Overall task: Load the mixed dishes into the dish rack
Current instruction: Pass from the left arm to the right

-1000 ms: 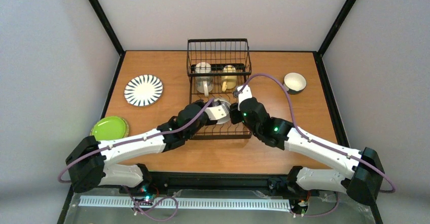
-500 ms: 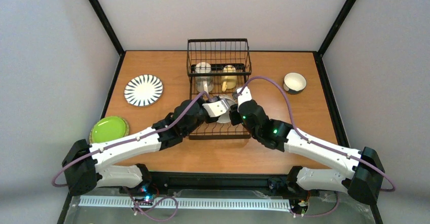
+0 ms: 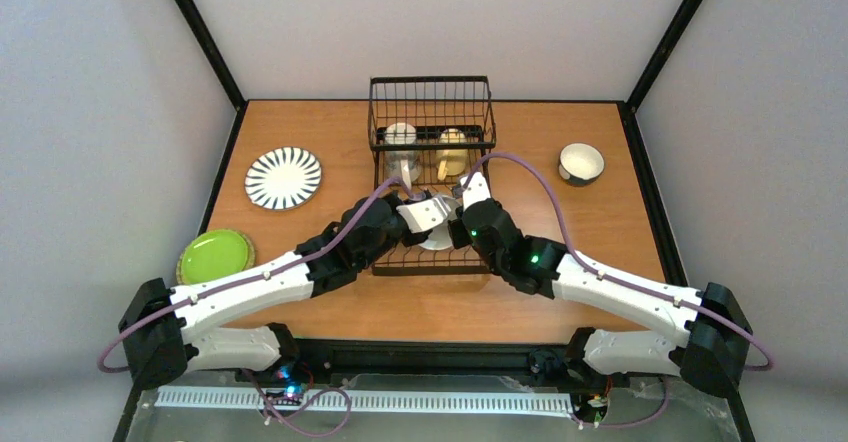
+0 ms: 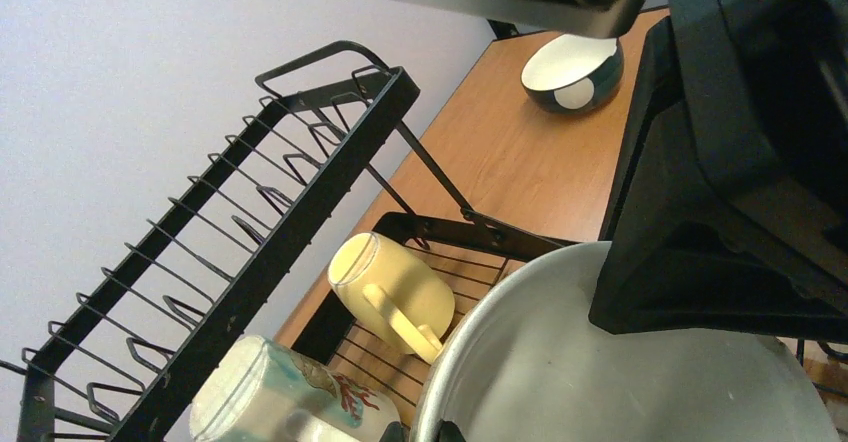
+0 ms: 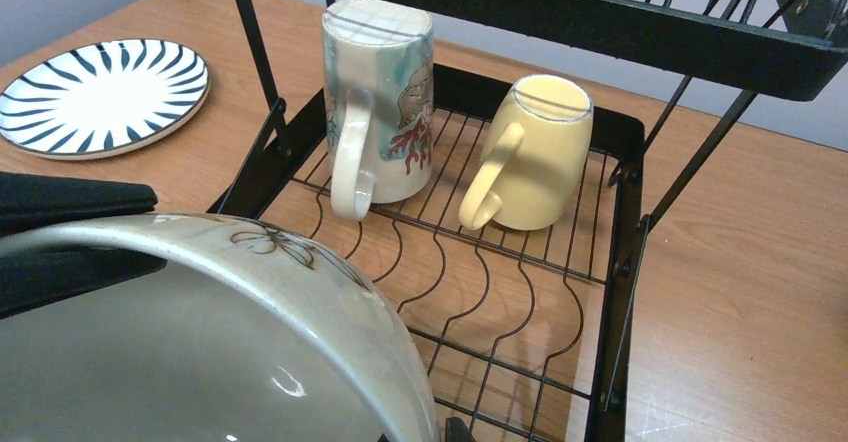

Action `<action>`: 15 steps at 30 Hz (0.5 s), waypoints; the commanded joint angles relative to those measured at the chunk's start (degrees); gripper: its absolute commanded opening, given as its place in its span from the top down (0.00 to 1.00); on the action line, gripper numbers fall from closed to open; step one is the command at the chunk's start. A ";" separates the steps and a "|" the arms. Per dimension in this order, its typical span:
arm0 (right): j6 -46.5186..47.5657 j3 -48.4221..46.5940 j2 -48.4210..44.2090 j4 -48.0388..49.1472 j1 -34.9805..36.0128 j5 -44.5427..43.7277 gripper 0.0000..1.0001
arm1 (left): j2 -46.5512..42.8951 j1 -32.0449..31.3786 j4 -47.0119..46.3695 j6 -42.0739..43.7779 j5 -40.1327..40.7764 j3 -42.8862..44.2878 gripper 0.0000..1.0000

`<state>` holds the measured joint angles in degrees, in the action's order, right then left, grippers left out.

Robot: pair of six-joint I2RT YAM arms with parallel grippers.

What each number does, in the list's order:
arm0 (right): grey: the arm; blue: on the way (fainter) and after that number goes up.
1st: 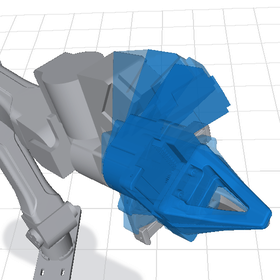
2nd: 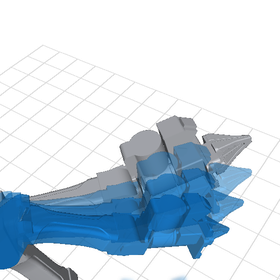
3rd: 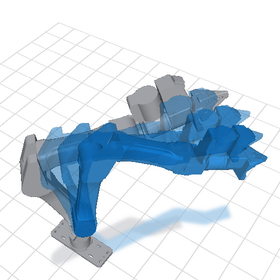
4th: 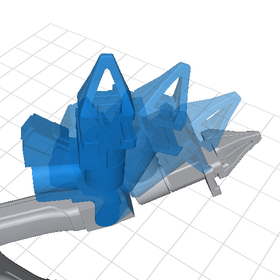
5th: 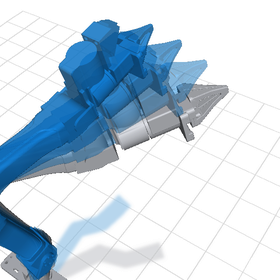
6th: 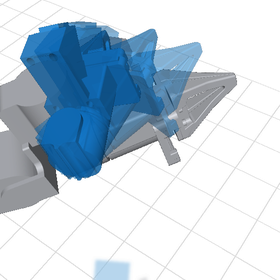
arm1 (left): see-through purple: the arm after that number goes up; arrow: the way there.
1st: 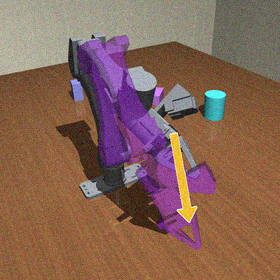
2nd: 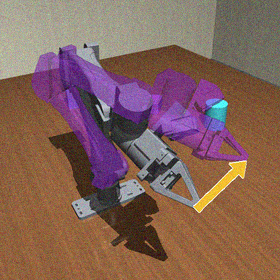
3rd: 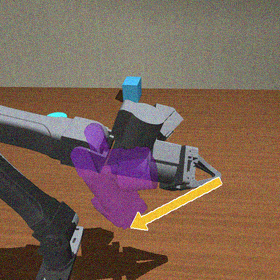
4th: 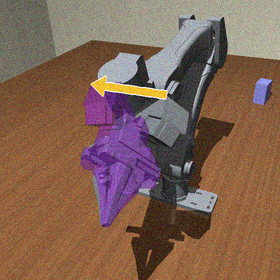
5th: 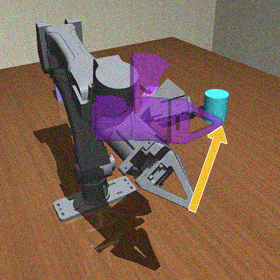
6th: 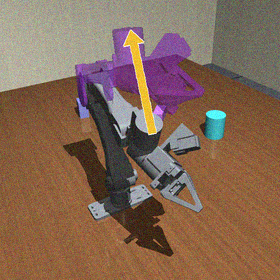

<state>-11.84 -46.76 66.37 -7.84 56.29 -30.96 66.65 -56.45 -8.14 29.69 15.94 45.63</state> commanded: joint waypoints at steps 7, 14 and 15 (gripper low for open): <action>-4.01 0.80 -1.02 1.67 0.00 -8.76 0.98 | -1.61 -0.07 0.14 -6.86 2.89 4.78 0.70; -3.71 0.71 -0.98 4.12 0.03 -11.77 0.98 | 0.33 0.02 7.42 -15.22 6.90 9.70 0.44; -3.41 0.71 -0.98 4.61 0.00 -12.21 0.98 | 0.91 0.06 9.84 -17.26 7.17 11.18 0.41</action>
<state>-14.00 -45.76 66.37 -8.88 56.27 -38.50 66.28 -56.47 -4.89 20.32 20.32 51.11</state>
